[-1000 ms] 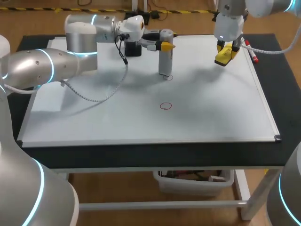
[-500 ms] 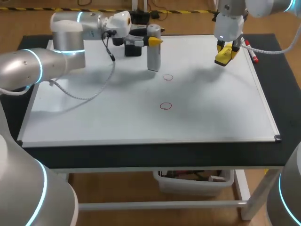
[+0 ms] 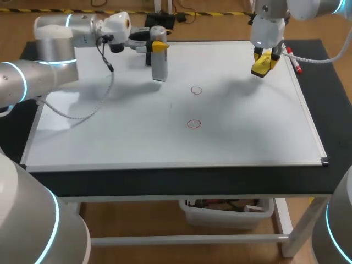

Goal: Pick up the inspection probe, press it on each red-marked spot on the whiteboard one by one, put down the probe, pick up the eraser, and wipe off all the red marks.

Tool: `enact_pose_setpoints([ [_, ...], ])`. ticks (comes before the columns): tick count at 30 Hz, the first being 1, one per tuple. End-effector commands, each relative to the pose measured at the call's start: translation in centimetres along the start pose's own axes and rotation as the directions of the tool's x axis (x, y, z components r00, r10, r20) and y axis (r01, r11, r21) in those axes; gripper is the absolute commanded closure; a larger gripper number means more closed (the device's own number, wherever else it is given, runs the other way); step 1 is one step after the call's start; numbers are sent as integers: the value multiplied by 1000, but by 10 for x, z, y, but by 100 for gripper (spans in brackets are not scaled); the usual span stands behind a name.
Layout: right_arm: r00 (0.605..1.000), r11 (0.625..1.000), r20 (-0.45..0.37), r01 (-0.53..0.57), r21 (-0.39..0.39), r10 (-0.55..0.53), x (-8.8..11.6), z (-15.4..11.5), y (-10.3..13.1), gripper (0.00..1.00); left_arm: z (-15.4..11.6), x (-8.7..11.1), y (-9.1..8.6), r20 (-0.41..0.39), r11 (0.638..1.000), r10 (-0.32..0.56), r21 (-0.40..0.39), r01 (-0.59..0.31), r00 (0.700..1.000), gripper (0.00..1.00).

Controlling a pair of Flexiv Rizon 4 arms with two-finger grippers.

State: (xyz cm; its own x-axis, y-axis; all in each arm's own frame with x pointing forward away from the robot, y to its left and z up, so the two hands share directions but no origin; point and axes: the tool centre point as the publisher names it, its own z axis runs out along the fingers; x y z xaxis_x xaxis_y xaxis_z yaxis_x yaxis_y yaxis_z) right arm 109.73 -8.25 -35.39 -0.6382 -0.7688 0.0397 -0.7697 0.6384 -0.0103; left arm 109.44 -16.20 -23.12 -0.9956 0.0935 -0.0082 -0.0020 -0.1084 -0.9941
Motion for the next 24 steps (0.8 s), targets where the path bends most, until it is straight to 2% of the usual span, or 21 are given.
enact_pose_setpoints([
  [1,1000,1000,-4,2,0,-2,0,-1,-1,100,-16,14,-11,104,1000,12,-13,-11,994,100],
  [15,1000,1000,-4,2,0,-2,0,-1,-1,100,-64,18,-18,183,999,34,-26,-30,983,100],
  [24,1000,1000,-4,2,0,-2,0,-1,-1,100,-81,21,-19,221,999,30,-21,-26,975,100],
])
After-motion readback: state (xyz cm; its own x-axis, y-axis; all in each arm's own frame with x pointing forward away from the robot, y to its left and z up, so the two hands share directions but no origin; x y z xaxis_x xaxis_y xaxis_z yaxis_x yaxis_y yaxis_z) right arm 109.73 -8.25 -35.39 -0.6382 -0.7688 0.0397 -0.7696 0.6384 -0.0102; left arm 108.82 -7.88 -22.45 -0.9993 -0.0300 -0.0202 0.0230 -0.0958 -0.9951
